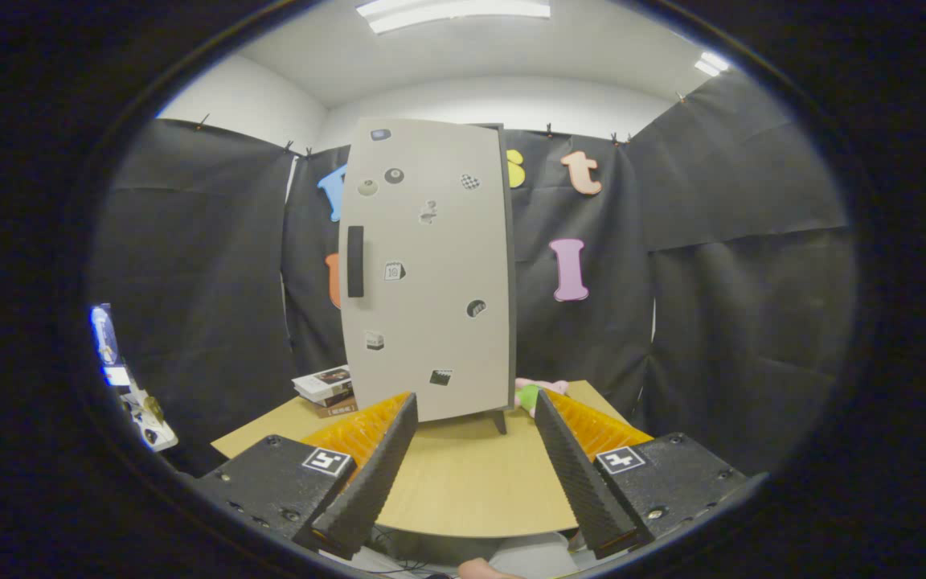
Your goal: Open the shoe cabinet door, grab the shoes and put them into the shoe cabinet, then close the shoe cabinet door.
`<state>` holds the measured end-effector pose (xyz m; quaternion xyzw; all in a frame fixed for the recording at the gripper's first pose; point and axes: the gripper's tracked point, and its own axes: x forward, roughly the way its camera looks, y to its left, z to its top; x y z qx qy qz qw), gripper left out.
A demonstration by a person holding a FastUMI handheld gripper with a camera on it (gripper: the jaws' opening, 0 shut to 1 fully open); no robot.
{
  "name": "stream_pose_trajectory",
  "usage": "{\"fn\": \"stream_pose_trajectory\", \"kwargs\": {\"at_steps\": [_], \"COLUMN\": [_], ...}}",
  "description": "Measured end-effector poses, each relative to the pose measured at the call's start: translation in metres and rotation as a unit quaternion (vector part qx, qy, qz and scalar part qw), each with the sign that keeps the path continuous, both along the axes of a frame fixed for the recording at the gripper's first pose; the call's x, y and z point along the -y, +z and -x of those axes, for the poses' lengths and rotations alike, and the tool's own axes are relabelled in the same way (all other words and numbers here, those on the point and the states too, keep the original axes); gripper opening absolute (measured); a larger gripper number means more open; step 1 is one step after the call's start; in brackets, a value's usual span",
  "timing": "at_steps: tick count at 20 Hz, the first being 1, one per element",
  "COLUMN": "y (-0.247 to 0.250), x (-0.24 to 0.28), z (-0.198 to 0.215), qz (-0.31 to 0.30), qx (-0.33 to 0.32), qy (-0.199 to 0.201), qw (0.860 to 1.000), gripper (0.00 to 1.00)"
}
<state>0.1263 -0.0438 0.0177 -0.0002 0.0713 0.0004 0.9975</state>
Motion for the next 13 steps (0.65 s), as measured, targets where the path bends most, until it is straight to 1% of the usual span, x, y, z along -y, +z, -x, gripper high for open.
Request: {"fn": "stream_pose_trajectory", "kwargs": {"at_steps": [4,9,13], "y": [0.012,0.025,0.037], "x": [0.021,0.03,0.04], "z": [0.016,0.026,0.033], "qz": [-0.001,-0.024,-0.015], "qx": [0.016,0.015,0.031], "qy": [-0.016,-0.016,-0.03], "qw": [1.0,0.999,0.999], "gripper": [0.96,0.96,0.96]}}
